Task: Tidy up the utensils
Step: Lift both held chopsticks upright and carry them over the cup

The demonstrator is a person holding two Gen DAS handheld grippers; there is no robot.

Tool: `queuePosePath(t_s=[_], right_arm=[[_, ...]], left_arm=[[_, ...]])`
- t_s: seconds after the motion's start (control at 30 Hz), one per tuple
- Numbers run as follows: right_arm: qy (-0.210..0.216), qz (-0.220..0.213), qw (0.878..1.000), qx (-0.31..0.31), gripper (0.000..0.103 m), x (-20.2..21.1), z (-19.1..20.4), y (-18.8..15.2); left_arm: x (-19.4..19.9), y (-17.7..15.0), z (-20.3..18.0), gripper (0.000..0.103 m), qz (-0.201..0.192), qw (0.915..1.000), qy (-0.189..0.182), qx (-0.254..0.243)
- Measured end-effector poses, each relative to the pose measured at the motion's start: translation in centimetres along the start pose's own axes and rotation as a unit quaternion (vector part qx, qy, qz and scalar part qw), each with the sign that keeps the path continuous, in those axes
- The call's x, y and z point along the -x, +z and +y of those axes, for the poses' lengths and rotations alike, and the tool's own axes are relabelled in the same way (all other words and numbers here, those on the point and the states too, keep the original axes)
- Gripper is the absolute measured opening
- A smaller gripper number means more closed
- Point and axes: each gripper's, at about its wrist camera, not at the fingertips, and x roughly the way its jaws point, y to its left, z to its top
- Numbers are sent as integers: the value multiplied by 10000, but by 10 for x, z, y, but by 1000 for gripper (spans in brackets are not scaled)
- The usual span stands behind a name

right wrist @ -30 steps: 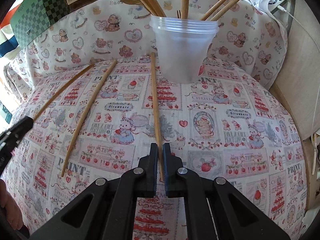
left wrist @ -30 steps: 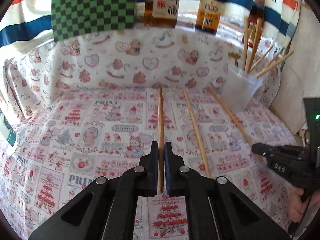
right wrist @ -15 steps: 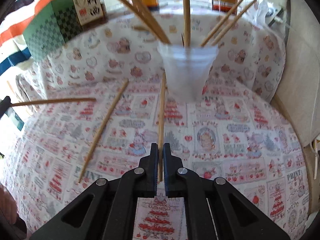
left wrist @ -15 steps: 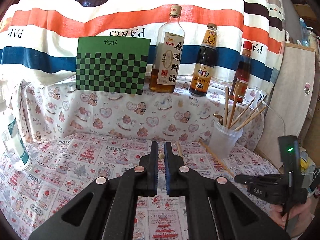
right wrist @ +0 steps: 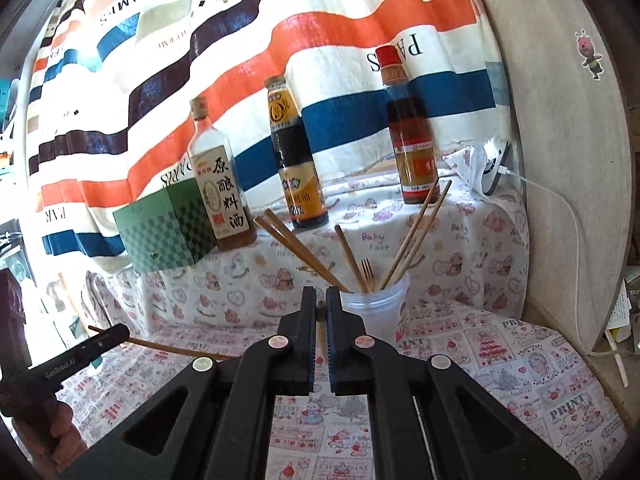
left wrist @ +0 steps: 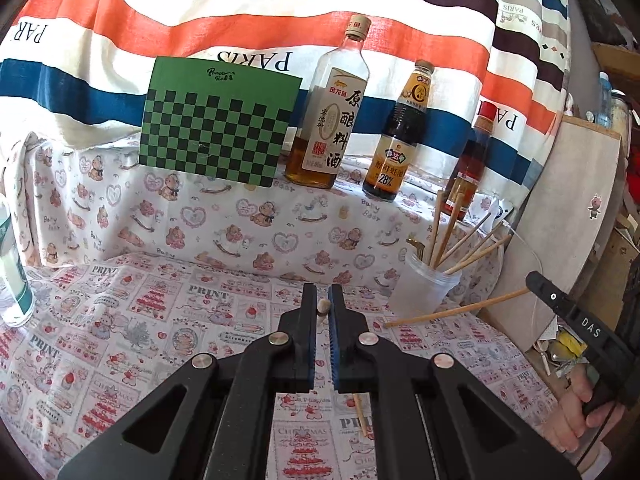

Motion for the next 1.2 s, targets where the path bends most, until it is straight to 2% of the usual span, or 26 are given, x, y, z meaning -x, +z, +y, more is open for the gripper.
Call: queuePosePath(t_s=[0.13,0.3,0.37,0.47,0.63,0.77,0.9,1.03,1.2], right_arm=[[66,-90,9999,110,5,7,3,2],[95,35,9997,212,5,9,10,6],[122,157,9994,268,5,6,13,13],[120,417,9985,323,5,-2,16,25],[61,635,9968,482,5,-7,21,45],[47,612,9966,557,5,-3,23,58],[27,587,9967,564,5,-1,23,70],[24,436,9975,562,5,5,21,87],[-3,225,9984,519,5,3,17,117]], left_arm=[[-5,-2,-3,4,233,9997,-117,-7],[1,0,-10,4,167,9997,-101,-133],[1,5,-12,4,249,9995,35,-175],[-8,17,-13,5,631,9978,62,-185],[-14,37,-25,4,810,9955,308,-381],[-10,50,-35,4,714,9953,421,-503],[-9,61,-39,4,622,9969,242,-412],[-12,70,-48,4,597,9971,233,-406],[-12,86,-70,4,501,9968,146,-609]])
